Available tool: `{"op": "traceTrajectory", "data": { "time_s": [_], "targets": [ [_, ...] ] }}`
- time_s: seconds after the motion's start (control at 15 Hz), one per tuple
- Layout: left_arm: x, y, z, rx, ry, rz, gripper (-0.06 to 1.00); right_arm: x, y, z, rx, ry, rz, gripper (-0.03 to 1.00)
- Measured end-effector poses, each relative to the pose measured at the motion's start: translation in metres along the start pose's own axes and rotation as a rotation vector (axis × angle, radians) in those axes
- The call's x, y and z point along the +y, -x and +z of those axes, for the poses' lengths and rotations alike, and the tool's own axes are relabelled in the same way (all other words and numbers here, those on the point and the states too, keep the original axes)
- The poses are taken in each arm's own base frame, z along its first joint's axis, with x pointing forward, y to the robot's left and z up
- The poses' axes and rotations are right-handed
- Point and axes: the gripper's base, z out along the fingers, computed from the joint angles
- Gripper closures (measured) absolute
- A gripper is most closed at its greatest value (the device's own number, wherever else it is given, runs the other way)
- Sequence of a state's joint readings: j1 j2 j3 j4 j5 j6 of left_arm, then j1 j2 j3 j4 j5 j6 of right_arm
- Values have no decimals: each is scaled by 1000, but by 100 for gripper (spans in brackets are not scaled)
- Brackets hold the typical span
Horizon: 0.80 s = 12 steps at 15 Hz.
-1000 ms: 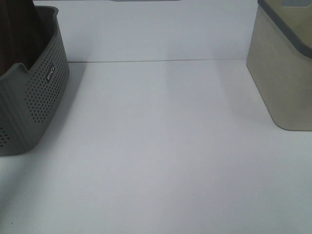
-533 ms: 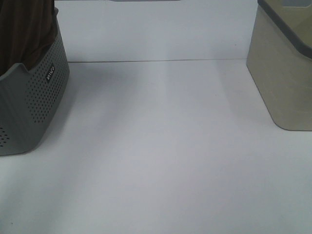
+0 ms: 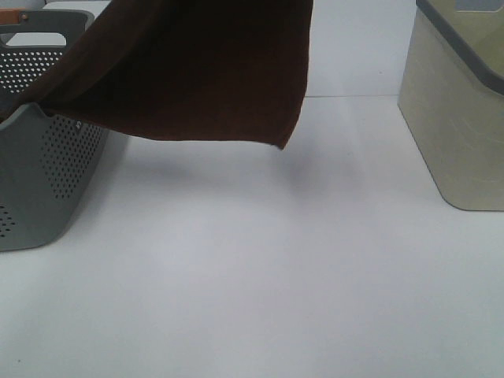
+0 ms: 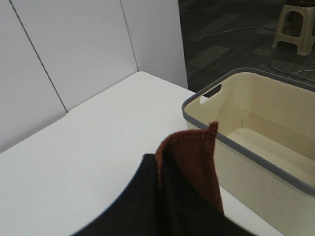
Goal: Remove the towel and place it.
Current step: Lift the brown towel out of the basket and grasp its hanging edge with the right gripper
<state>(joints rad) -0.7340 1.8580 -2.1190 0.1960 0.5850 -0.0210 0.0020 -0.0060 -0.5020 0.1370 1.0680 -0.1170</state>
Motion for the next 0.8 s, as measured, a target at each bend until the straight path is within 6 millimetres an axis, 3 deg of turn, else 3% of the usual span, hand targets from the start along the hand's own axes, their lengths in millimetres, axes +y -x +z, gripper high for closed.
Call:
{"op": "traceTrajectory", "data": {
  "time_s": [0.2, 0.4, 0.73, 0.8],
  "targets": [
    [-22, 1, -3, 21, -50, 12, 94, 9, 12, 13, 53, 126, 69, 22],
    [-27, 1, -3, 20, -62, 14, 94, 19, 36, 44, 128, 291, 131, 22],
    [-30, 1, -3, 22, -93, -31, 94, 30, 61, 115, 170, 590, -51, 22],
    [-30, 1, -4, 22, -96, -35, 94, 33, 66, 145, 144, 693, -72, 22]
  ]
}}
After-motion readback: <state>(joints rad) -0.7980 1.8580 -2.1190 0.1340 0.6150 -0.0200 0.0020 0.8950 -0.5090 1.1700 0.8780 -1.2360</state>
